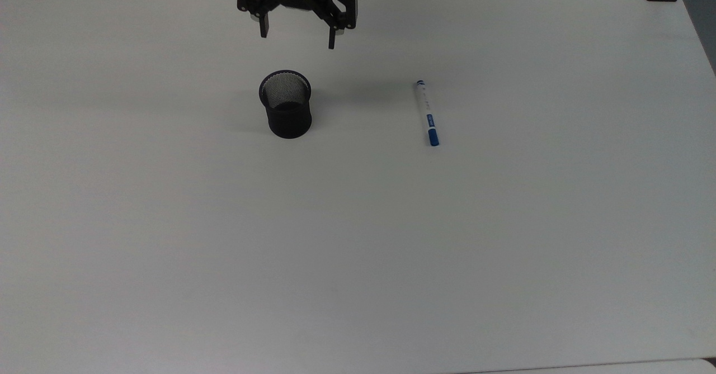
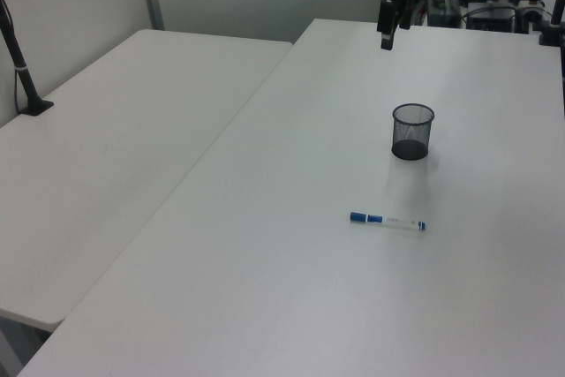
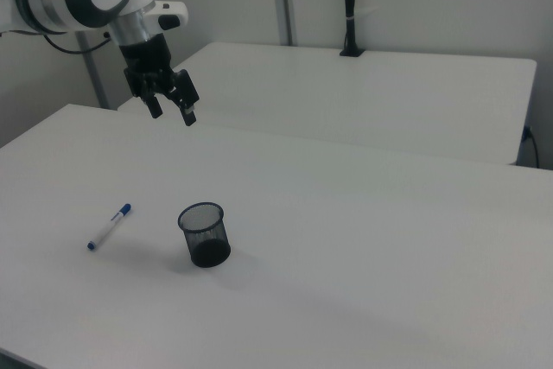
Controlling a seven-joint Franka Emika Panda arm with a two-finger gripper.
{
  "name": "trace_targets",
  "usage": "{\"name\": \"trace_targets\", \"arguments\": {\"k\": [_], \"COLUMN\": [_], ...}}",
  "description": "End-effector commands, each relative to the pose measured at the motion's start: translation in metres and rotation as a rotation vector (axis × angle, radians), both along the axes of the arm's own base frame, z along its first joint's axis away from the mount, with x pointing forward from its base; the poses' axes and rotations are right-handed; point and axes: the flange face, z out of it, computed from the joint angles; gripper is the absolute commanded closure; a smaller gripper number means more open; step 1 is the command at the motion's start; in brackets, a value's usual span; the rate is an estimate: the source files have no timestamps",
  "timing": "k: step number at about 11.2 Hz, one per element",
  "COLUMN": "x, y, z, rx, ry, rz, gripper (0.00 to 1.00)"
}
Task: Remove the marker
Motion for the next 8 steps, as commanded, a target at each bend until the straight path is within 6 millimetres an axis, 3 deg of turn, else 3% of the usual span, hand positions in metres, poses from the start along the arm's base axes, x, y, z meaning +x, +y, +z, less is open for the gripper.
{"name": "trace_targets", "arguments": {"k": [1,8], "x": [-0.0167,-0.0218], "y": [-0.0008,-0.0082], "z": [-0.0008,0.0064], "rx": [0.020,0.019], "ry": [0.068,0.074], "rz": [0.055,0.045], "gripper": [0.00,0.00]}}
